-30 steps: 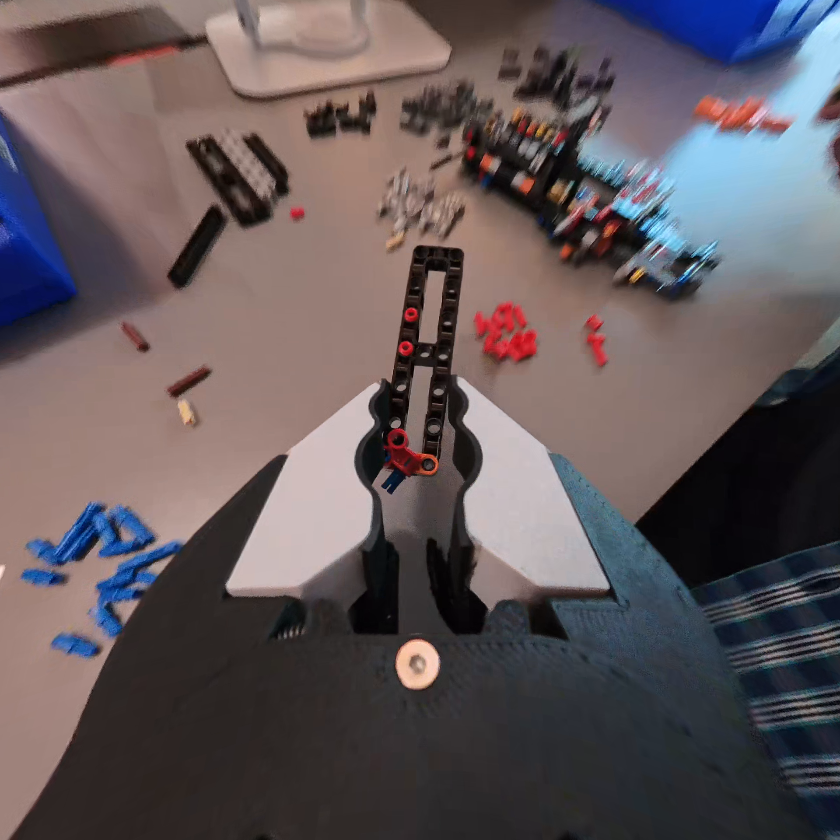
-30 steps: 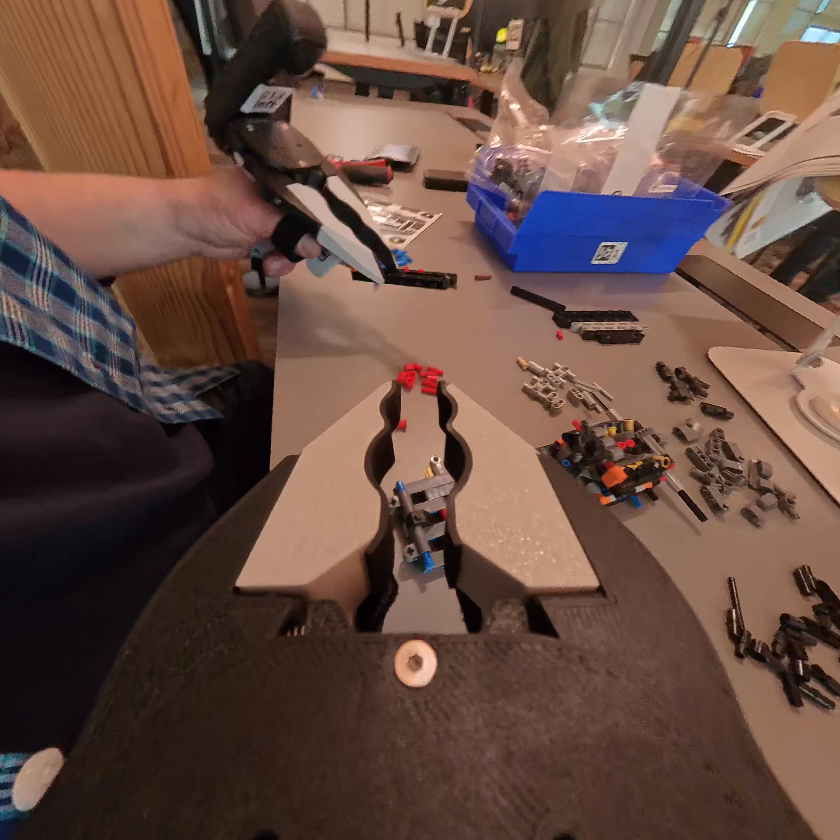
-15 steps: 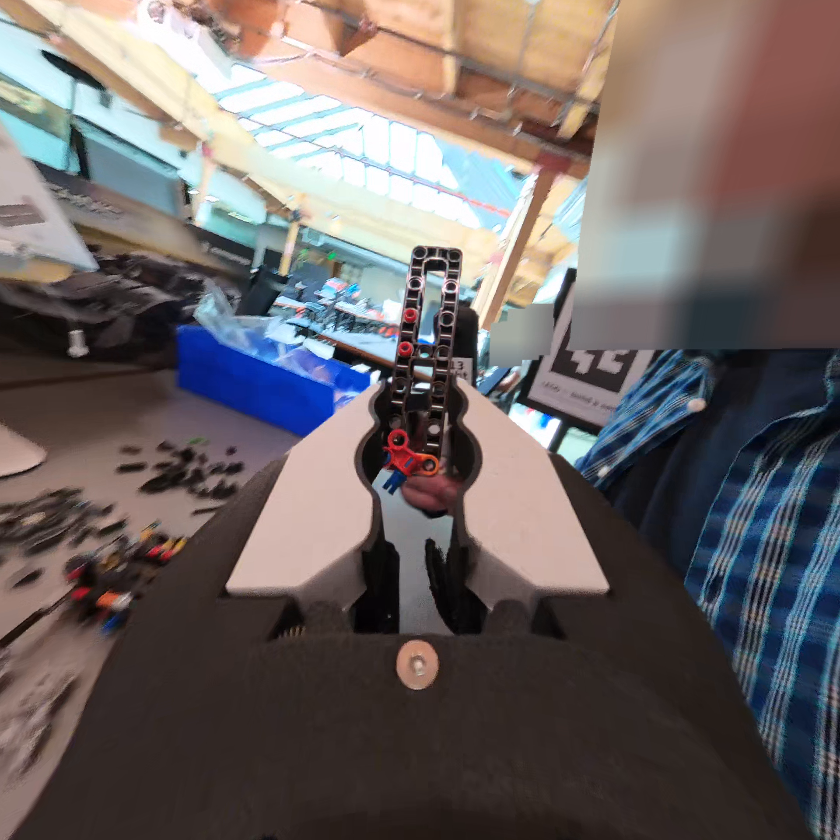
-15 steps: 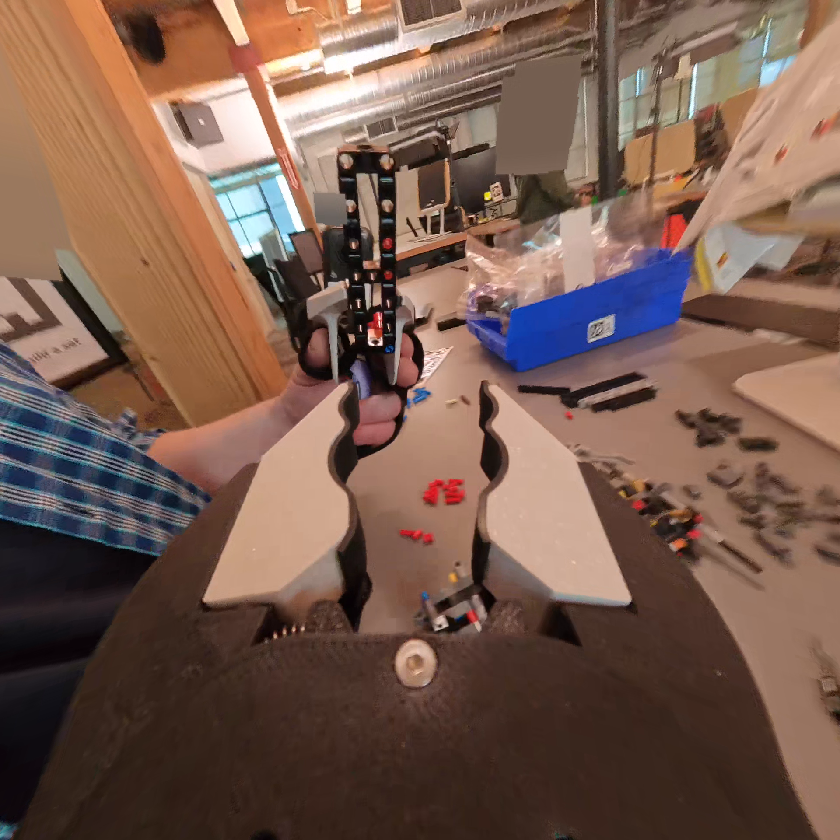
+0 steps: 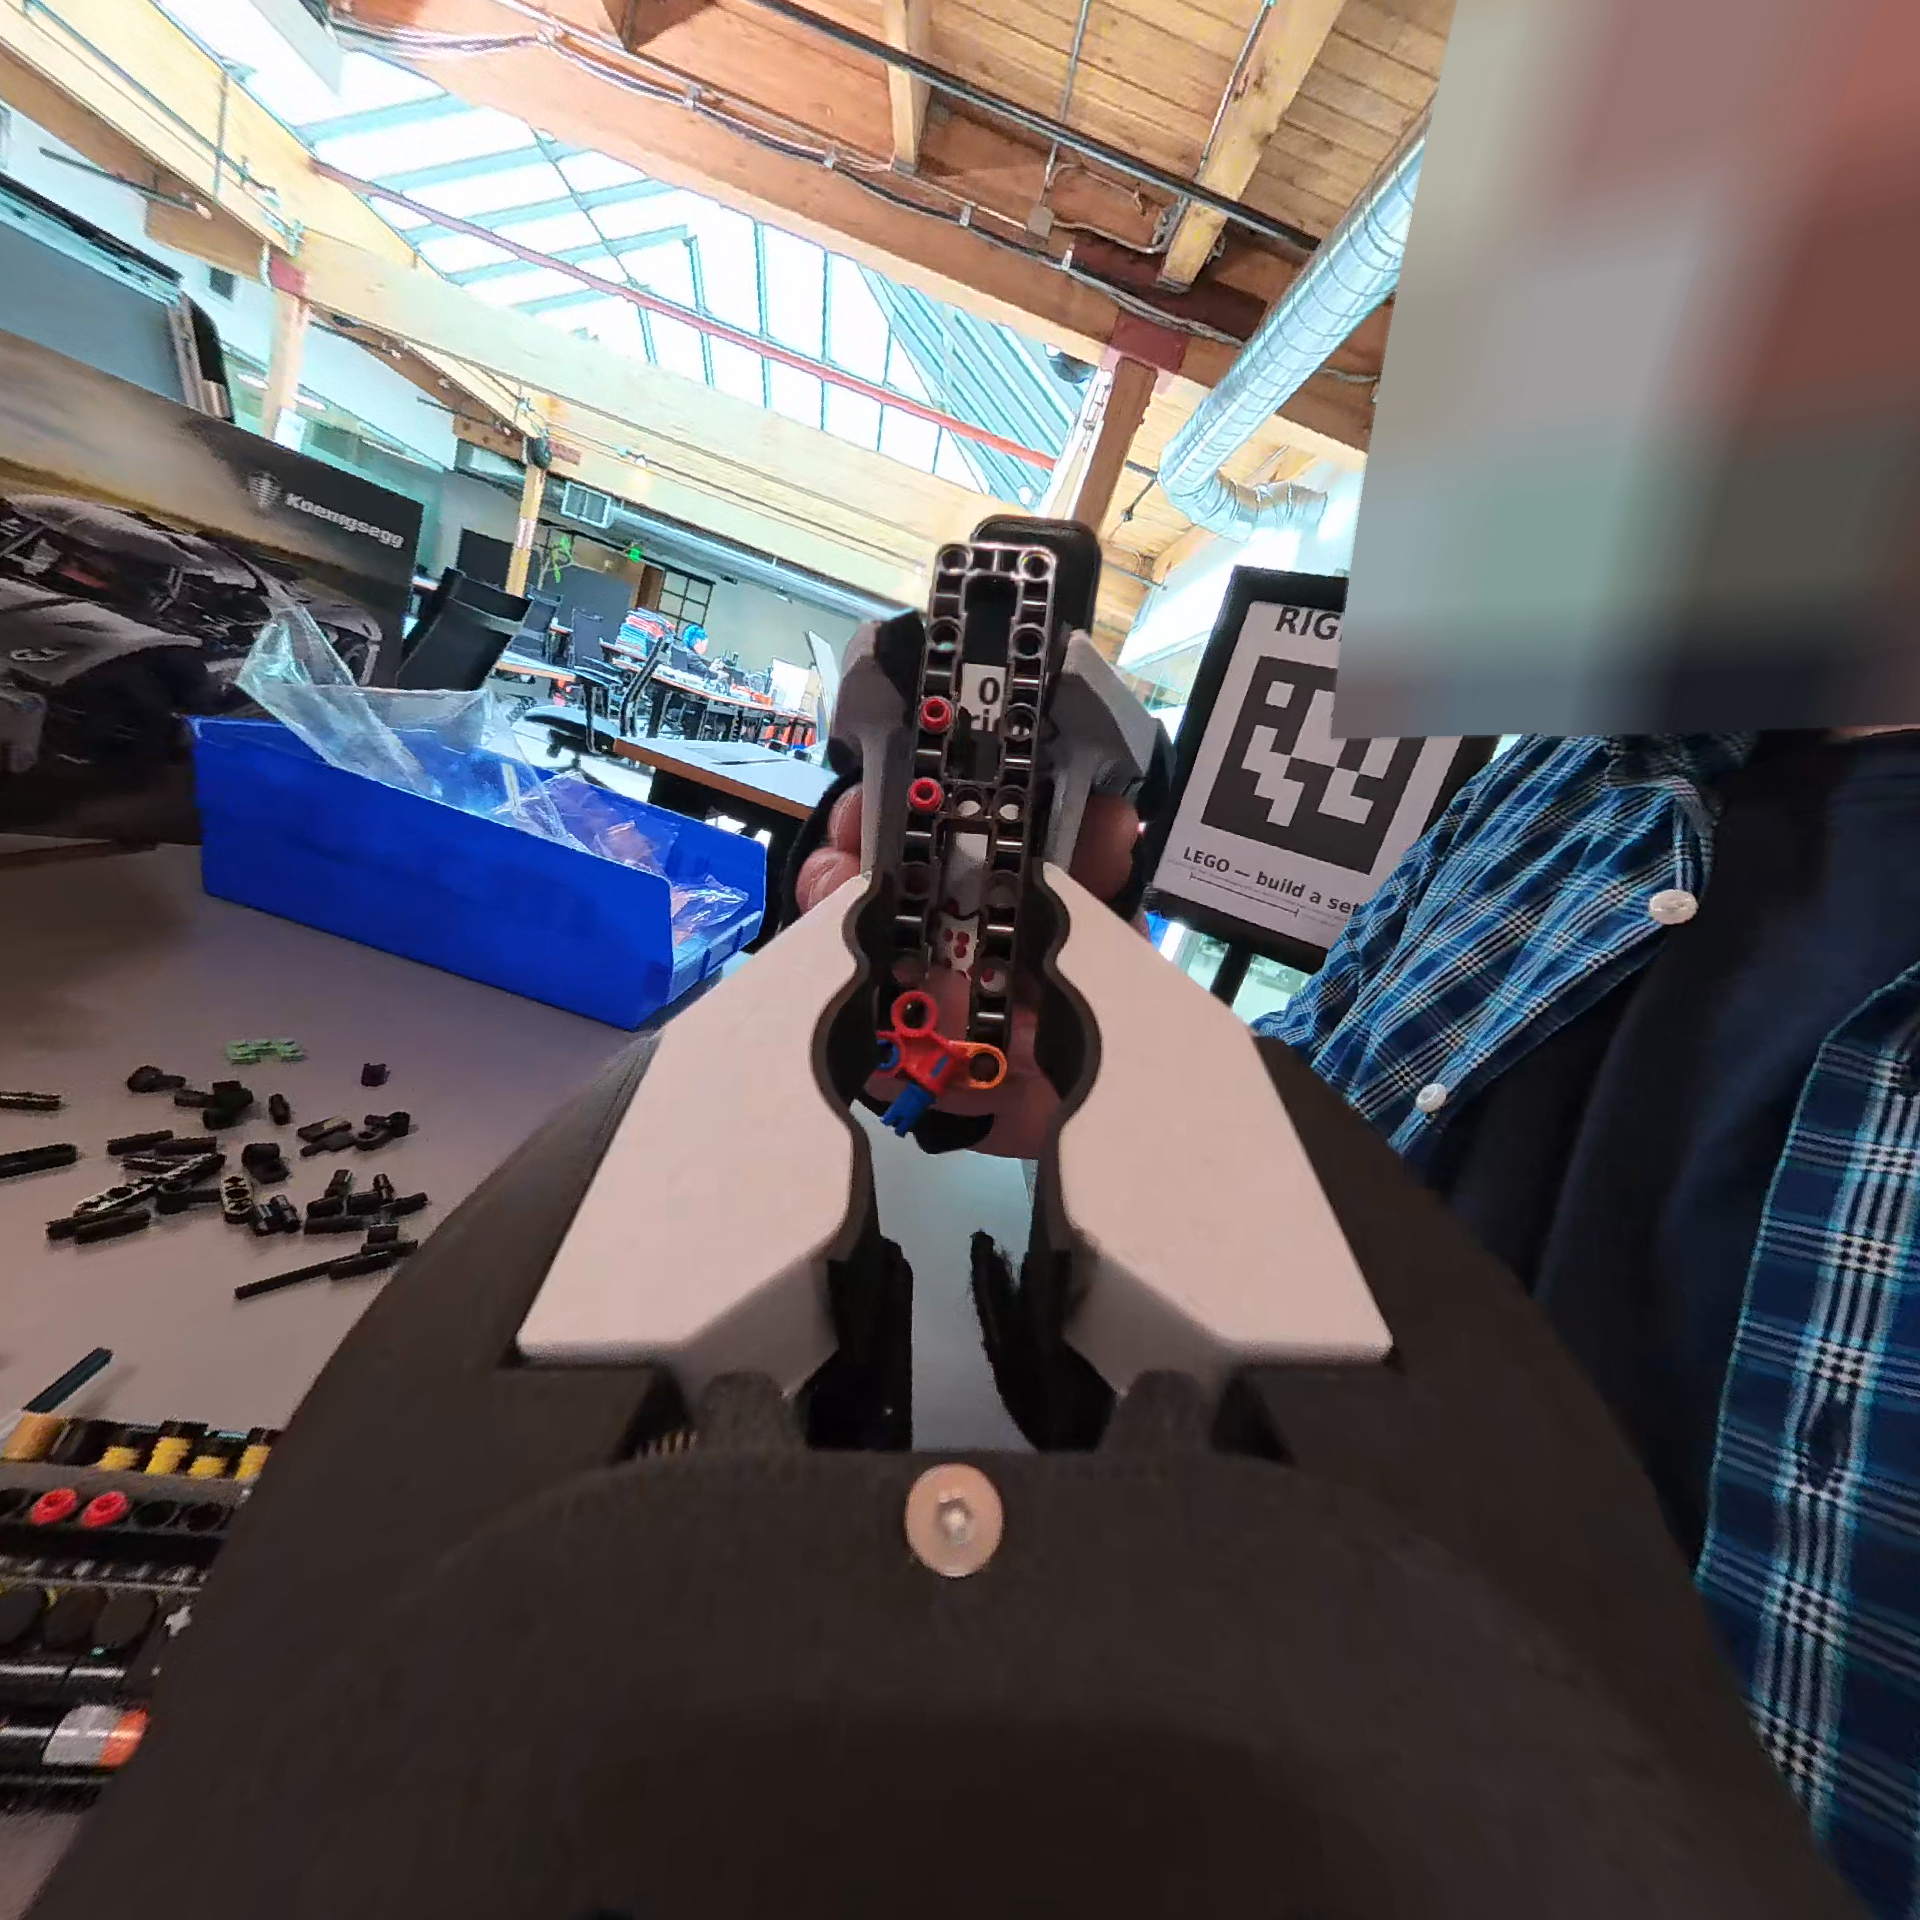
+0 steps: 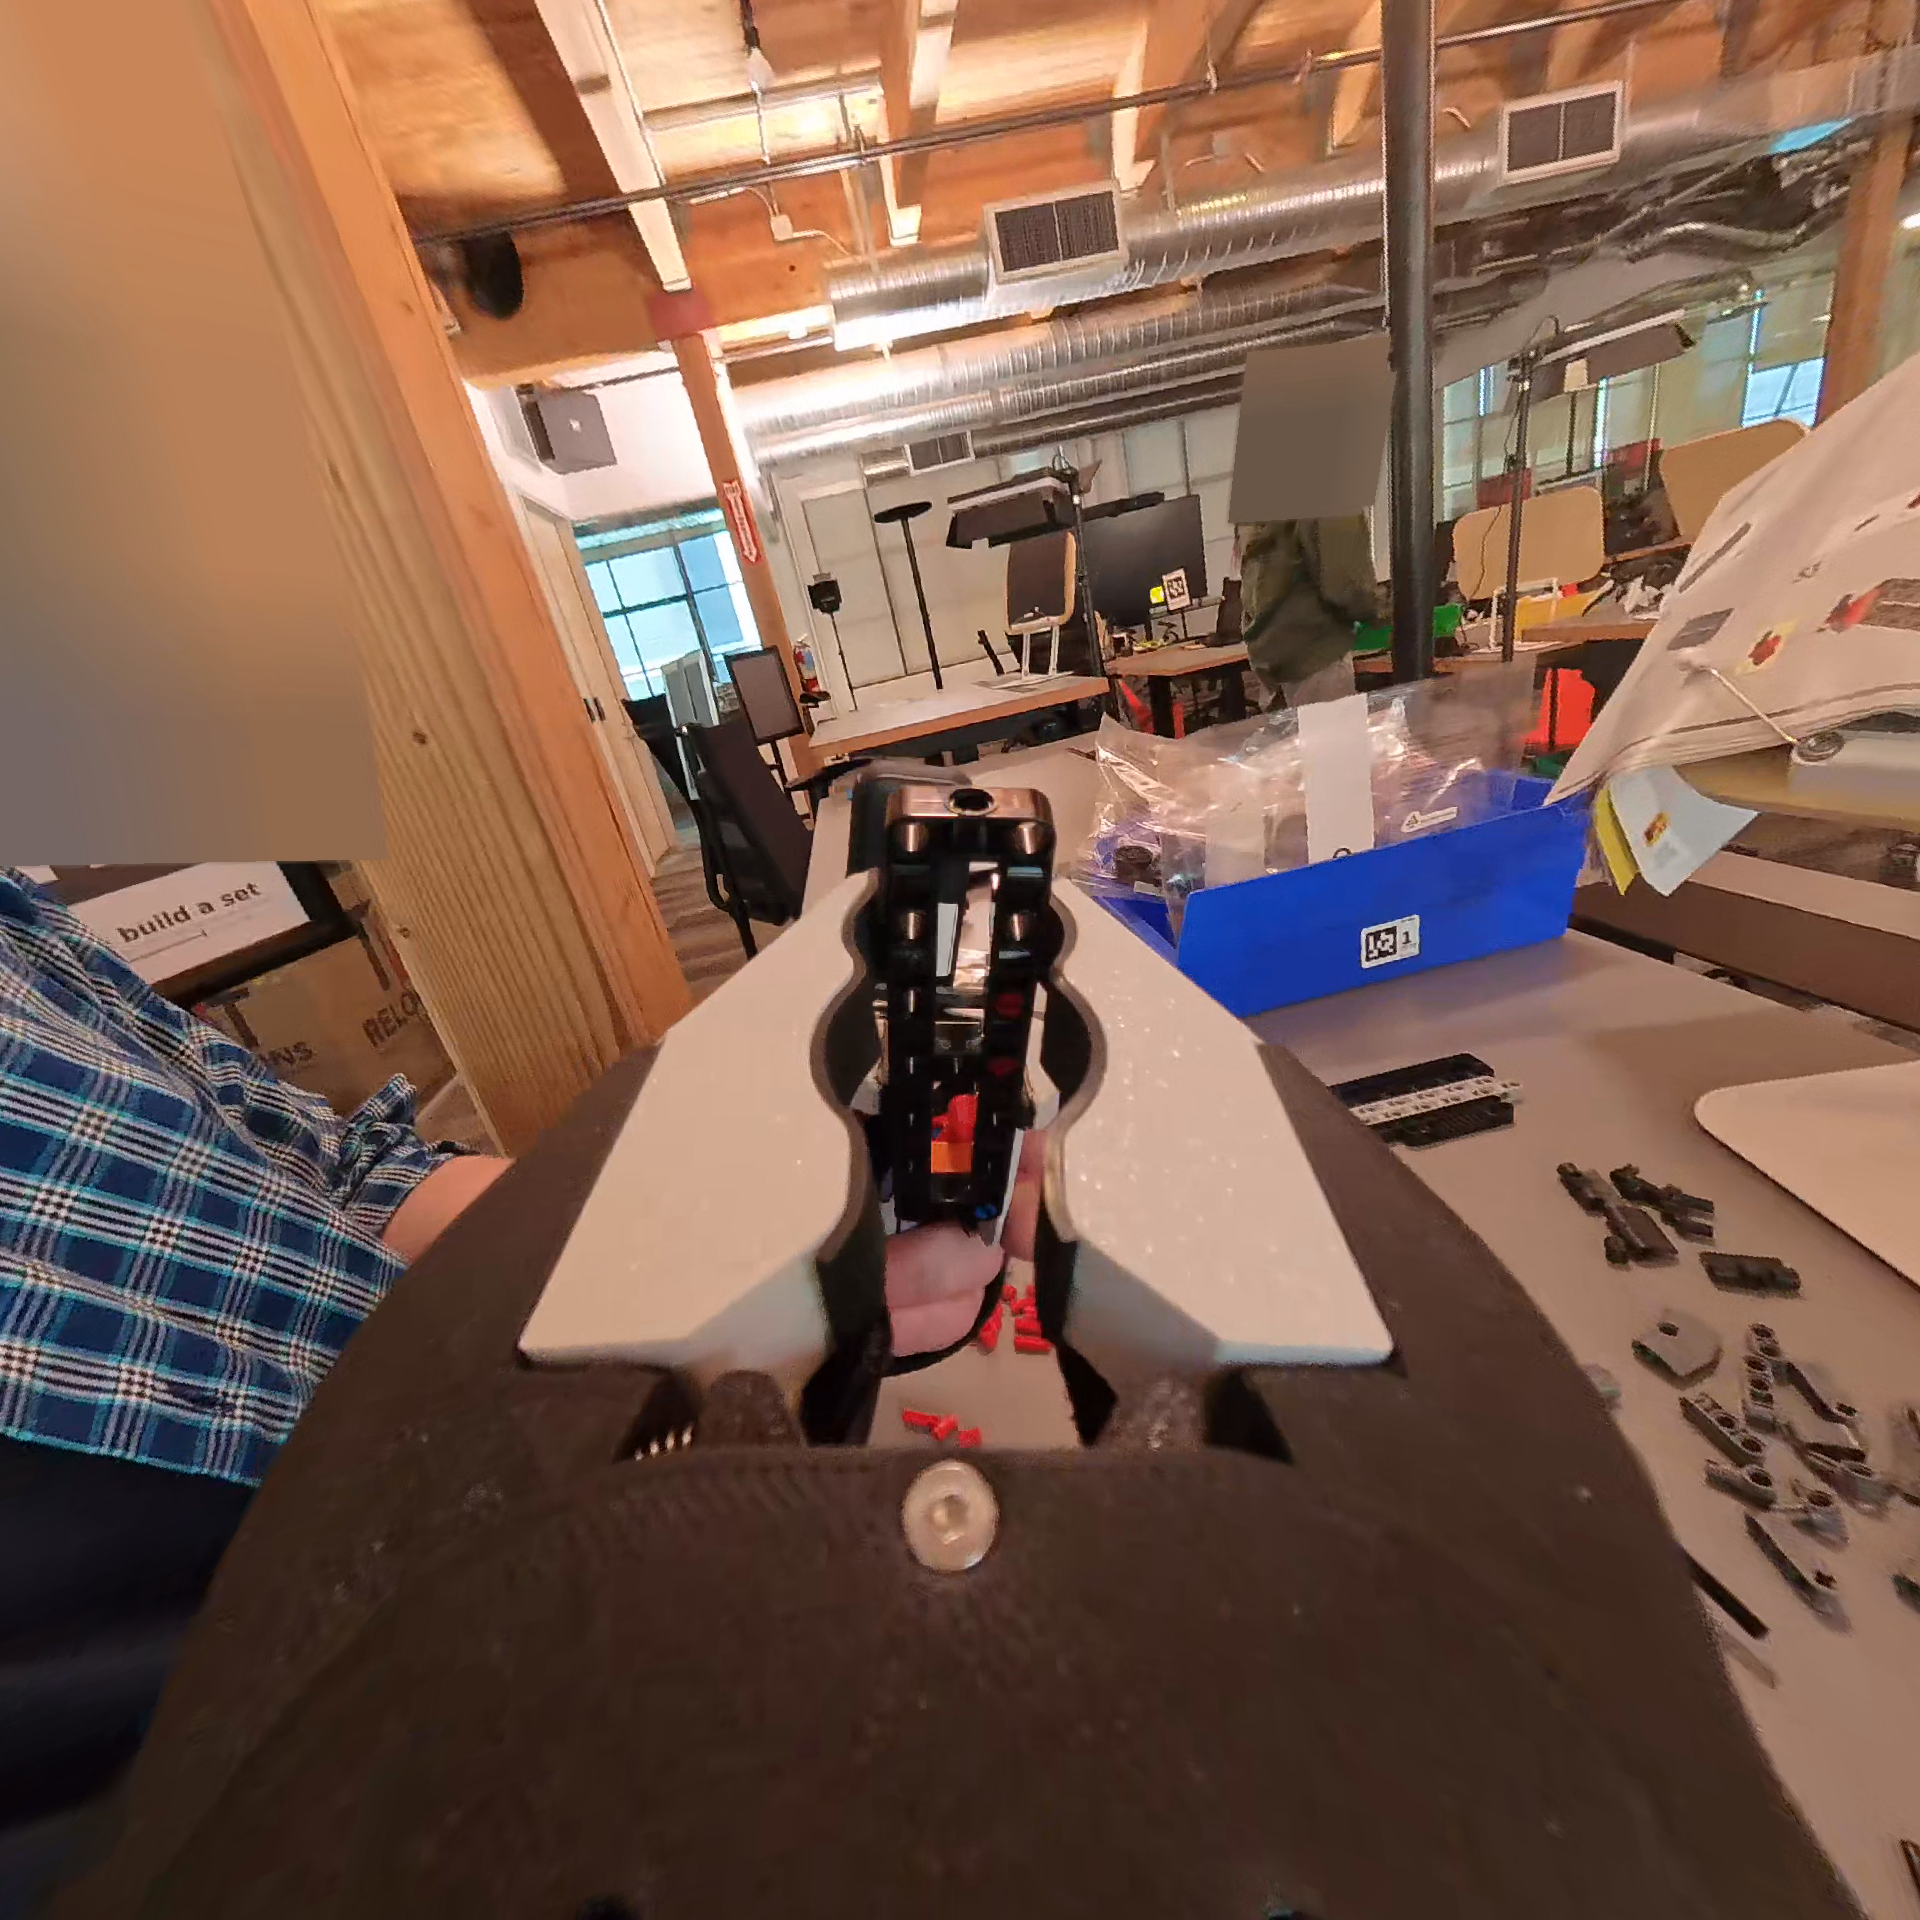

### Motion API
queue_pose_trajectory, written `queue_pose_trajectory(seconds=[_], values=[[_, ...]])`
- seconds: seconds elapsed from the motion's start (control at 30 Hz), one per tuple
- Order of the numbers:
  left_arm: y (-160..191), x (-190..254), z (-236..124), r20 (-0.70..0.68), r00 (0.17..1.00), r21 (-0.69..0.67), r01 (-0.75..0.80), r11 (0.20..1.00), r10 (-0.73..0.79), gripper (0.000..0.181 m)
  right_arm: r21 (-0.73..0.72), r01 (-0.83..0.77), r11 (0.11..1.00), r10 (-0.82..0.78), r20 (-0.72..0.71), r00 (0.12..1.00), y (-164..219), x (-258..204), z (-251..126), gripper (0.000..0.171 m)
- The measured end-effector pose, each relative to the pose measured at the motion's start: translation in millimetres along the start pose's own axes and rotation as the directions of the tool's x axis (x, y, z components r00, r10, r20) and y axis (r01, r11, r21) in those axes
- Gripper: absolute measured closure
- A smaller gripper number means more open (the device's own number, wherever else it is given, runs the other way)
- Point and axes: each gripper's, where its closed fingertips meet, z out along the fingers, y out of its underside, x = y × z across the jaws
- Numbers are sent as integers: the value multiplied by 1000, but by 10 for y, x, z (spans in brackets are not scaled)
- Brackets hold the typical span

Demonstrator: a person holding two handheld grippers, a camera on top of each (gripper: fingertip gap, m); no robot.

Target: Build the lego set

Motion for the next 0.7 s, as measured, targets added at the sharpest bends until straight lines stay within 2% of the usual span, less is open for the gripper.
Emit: queue_pose_trajectory(seconds=[0.13, 0.23, 0.33, 0.43, 0.57, 0.7], values=[[-32, -46, -24, 19, 1000, 16, 8, 1000, -9, 155, -34, 60, 998, -62, -38, 997, -26, 50, -18, 149], [-125, -158, -171, 125, 992, 10, -10, 1000, 9, 131, -166, 229, 959, -255, -155, 955, -14, 227, -75, 148], [-290, -221, -318, 275, 956, -39, -95, 995, 103, 123, -399, 437, 806, -547, -222, 807, 73, 424, -125, 147], [-407, -205, -310, 361, 911, -137, -157, 978, 197, 121, -566, 583, 584, -771, -162, 616, 174, 498, -91, 147], [-315, -172, -146, 374, 900, -251, -135, 959, 225, 120, -645, 654, 395, -881, -64, 469, 299, 490, 19, 147], [-139, -221, -74, 393, 896, -305, -84, 949, 206, 132, -666, 703, 249, -930, 40, 367, 464, 413, 102, 147]])
